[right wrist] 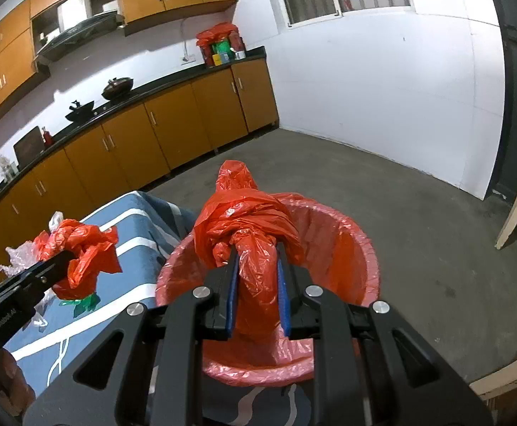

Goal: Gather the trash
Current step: 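Carry both red bags to the red wastebasket and open both tools, then move both tools back over the bag pile on the table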

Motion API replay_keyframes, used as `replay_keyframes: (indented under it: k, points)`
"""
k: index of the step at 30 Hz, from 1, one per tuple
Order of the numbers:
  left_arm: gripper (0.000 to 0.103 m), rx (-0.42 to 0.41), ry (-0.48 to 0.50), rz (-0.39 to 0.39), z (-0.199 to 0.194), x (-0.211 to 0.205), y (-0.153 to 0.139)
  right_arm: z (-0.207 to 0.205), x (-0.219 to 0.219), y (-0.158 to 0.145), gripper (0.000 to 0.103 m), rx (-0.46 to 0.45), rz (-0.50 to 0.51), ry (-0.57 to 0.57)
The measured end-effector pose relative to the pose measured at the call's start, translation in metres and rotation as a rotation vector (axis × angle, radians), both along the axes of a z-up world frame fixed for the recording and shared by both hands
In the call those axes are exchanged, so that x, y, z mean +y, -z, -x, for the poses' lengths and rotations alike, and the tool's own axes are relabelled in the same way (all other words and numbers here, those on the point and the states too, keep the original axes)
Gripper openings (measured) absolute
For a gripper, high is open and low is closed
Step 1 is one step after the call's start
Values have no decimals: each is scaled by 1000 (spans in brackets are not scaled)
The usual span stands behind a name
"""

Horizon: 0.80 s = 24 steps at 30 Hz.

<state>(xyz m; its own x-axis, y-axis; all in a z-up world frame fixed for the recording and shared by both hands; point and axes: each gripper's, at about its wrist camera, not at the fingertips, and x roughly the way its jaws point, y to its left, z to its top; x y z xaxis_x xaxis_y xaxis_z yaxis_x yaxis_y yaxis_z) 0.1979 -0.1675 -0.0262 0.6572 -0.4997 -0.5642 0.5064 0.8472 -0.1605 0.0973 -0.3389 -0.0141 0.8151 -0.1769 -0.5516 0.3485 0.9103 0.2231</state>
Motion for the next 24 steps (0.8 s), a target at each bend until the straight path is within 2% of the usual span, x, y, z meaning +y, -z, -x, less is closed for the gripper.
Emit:
replay_keyframes:
  k: [15, 19, 21, 24]
  points:
    - [27, 44, 83, 2, -24, -54, 19, -12, -30, -1, 20, -23, -58, 34]
    - [36, 67, 83, -8, -31, -61, 27, -15, -38, -1, 29, -30, -75, 32]
    - [39, 75, 80, -14, -32, -61, 32, -12, -40, 2, 40, -28, -72, 35]
    - [42, 83, 64, -28, -35, -55, 37, -8, -40, 5, 41, -19, -65, 46]
